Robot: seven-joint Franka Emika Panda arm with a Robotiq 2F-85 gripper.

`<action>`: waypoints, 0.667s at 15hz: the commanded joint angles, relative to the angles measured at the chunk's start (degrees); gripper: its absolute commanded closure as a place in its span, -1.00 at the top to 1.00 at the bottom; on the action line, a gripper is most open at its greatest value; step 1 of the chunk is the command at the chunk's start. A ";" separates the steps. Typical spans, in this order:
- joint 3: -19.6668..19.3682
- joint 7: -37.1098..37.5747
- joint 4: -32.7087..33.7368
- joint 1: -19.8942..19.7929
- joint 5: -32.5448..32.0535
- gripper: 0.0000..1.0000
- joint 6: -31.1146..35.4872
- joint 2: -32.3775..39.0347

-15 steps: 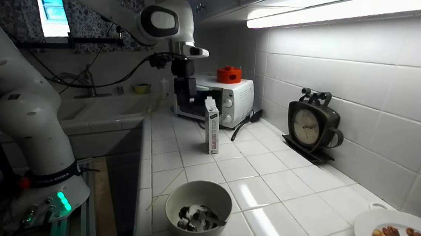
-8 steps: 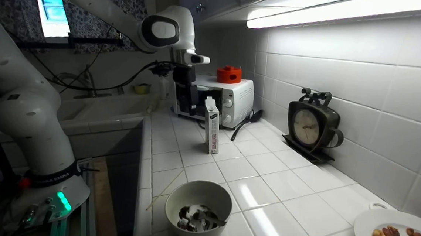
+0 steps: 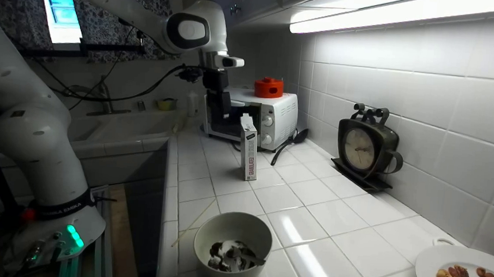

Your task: Pull the oven to the left

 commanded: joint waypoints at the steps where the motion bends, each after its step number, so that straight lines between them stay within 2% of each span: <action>1: 5.96 4.01 5.05 4.35 2.35 1.00 -3.08 -0.55; 3: 10.18 8.21 8.34 6.02 -0.19 1.00 -8.09 0.45; 5: 14.40 13.71 9.19 7.07 -3.96 1.00 -9.76 -0.20; 10: 19.61 17.23 9.72 10.68 -4.43 1.00 -4.92 0.66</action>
